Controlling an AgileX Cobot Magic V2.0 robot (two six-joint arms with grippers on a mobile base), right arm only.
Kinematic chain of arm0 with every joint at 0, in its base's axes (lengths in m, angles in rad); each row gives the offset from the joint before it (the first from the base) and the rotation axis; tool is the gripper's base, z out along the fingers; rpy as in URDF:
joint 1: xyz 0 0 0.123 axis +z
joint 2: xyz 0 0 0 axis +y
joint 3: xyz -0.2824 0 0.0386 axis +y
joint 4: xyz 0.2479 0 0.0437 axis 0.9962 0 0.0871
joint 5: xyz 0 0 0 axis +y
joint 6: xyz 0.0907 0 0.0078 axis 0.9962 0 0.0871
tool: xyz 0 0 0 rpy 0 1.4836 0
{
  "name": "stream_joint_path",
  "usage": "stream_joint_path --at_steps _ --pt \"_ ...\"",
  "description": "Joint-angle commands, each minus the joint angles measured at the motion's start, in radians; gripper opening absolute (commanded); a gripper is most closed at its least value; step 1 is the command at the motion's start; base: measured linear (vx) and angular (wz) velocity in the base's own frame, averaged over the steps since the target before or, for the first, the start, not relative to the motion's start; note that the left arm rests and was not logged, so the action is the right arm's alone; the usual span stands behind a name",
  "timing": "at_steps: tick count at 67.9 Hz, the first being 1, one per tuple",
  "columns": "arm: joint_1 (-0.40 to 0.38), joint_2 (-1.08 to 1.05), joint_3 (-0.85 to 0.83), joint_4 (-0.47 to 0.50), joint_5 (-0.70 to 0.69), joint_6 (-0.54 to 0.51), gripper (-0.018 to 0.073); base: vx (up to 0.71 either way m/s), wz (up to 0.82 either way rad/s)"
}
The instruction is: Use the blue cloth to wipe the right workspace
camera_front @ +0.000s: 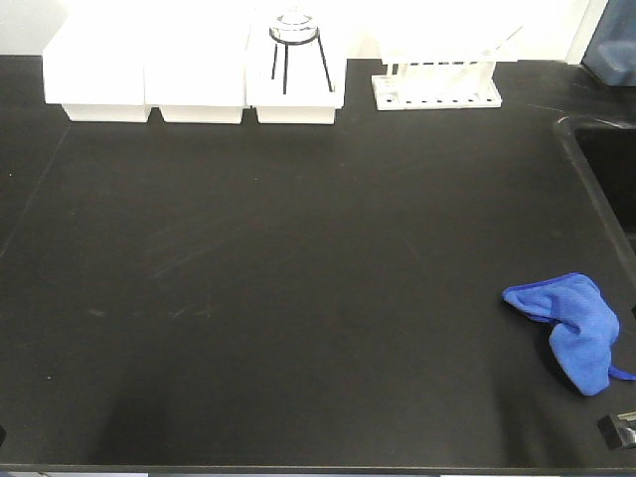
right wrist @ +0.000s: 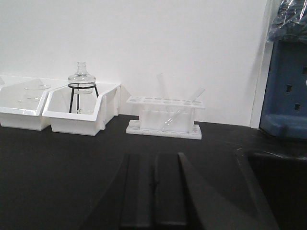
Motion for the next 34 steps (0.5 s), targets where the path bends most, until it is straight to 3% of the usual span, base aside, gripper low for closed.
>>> stream_joint_path --at_steps 1,24,34 --pt "-0.006 -0.008 0.021 -0.007 -0.078 -0.002 -0.0008 0.00 0.00" --pt "-0.006 -0.008 0.018 -0.007 -0.148 0.003 -0.0008 0.00 0.00" --pt "-0.006 -0.007 -0.066 -0.003 -0.172 0.078 -0.0008 0.00 0.00"
